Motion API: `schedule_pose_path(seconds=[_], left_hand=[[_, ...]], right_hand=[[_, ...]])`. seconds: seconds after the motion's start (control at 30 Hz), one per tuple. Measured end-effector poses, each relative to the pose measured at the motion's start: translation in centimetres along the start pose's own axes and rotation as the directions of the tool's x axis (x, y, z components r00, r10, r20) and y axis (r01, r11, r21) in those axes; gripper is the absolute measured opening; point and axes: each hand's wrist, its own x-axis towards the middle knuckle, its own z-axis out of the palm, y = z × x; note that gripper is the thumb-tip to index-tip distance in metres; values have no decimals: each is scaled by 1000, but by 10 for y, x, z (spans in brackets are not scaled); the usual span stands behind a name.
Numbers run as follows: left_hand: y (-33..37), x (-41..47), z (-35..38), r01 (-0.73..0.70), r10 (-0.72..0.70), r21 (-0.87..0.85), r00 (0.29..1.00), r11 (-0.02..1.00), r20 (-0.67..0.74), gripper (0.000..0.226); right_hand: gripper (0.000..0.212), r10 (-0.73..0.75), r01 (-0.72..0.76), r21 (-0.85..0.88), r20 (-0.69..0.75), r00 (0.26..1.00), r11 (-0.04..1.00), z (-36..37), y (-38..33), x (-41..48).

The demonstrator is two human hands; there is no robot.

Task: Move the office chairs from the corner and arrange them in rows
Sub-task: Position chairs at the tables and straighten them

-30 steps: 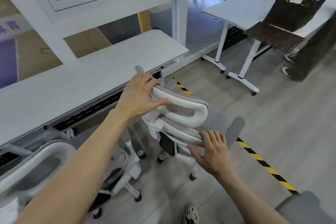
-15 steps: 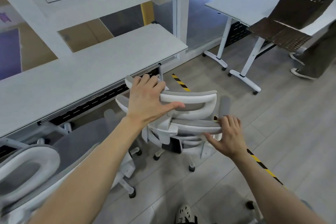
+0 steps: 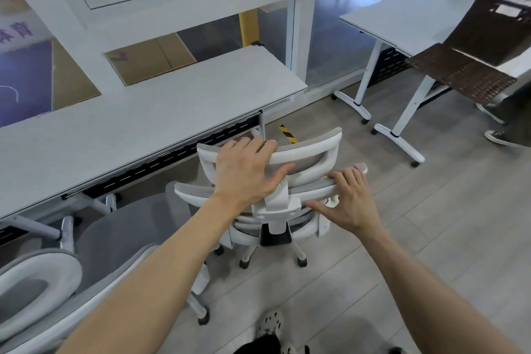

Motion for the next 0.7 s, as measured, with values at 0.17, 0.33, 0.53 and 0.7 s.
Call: schedule_pose_path(seconds=[0.17,0.33,0.53,0.7], left_hand=[[1,6,15,5,-2,15,988,1000,-153,50],[8,11,22,31,-17,58,976,998,-216,48],[29,25,34,115,-81,135,970,984,-230,50],[65,40,43,240,-199,181,956,954,-214,51]], right_hand=[[88,-85,85,20,19,996,996,0,12,26],[85,-126,125,24,49,991,992,4,25,39],[80,-216,216,104,-14,976,971,15,59,64],[77,-285,275,210,20,958,938,17,97,93]])
